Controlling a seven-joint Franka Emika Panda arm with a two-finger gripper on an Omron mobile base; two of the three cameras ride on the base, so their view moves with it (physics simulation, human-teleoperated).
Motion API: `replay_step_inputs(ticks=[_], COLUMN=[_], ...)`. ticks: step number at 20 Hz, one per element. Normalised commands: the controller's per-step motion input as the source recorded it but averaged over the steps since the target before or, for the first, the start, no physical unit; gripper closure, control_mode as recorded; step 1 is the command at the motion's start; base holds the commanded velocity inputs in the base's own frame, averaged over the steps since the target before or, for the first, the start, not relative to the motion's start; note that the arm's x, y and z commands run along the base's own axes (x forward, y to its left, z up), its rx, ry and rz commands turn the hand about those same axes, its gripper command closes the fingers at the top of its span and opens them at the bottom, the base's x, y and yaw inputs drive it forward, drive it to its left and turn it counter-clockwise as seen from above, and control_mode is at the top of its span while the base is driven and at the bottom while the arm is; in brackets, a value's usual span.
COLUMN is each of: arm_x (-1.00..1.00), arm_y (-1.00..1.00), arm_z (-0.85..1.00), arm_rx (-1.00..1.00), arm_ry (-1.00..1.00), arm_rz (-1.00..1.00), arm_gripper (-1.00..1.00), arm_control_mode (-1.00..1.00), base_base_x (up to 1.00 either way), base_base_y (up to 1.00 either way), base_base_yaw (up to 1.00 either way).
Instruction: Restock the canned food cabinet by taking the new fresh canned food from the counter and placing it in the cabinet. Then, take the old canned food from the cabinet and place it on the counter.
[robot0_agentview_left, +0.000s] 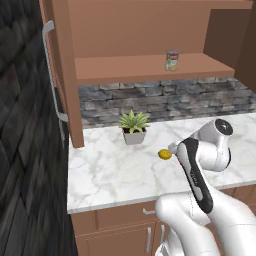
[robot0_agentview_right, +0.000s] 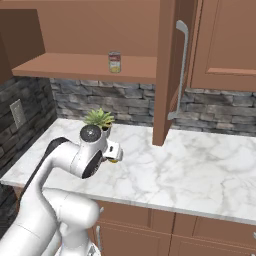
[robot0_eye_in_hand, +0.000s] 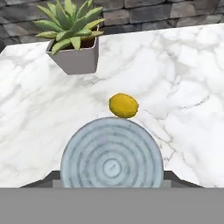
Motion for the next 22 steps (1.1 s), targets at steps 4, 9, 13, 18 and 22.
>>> replay_step_inputs(ticks=[4,9,13,18,22], arm_x=[-0.37,-0.23,-0.01,0.0,0.0], arm_y=[0.17,0.27,0.41,0.44,0.21], arm_z=[1.0,1.0,1.0,1.0,1.0], arm_rx=[0.02,0.0,-0.09,-0.15,-0.21], arm_ry=[-0.5,-0.35,-0.12,-0.01,0.16], arm_rz=[0.08,0.06,0.04,0.0,0.0], arm_gripper=[1.0,1.0,1.0,1.0,1.0], arm_control_mode=[-1.0,-1.0,-1.0,-1.0,-1.0], base_base_x=[0.0,0.0,0.0,0.0,0.0], base_base_y=[0.0,0.0,0.0,0.0,0.0], base_base_yaw=[0.0,0.0,0.0,0.0,0.0])
